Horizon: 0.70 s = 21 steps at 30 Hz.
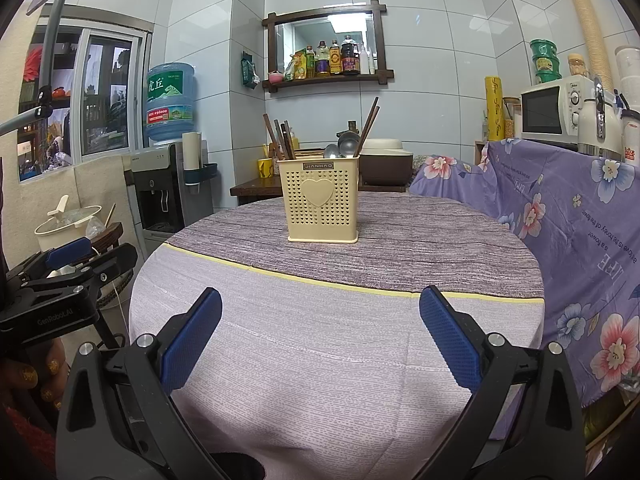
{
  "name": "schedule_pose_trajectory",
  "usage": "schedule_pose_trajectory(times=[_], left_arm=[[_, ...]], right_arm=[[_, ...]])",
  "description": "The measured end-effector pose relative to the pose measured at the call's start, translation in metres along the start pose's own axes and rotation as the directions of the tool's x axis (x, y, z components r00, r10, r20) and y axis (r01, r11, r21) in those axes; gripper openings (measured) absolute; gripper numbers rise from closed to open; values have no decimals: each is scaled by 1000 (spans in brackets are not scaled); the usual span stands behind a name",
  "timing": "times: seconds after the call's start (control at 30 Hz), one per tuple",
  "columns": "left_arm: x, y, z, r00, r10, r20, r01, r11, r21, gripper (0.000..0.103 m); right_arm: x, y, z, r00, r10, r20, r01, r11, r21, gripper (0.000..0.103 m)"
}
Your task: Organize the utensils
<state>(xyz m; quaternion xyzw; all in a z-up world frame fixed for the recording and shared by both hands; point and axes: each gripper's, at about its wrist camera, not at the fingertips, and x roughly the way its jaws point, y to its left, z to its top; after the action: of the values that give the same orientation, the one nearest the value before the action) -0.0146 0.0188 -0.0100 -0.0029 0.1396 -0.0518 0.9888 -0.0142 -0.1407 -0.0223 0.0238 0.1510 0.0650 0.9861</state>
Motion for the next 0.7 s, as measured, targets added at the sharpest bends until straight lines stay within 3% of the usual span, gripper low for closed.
schedule_pose_trajectory(times=[0.7], left_arm=[[1, 3, 0, 1000, -4, -1, 4, 1000, -3, 98]], right_arm=[[-1, 2, 1, 1000, 2, -1, -2, 1000, -1, 97]])
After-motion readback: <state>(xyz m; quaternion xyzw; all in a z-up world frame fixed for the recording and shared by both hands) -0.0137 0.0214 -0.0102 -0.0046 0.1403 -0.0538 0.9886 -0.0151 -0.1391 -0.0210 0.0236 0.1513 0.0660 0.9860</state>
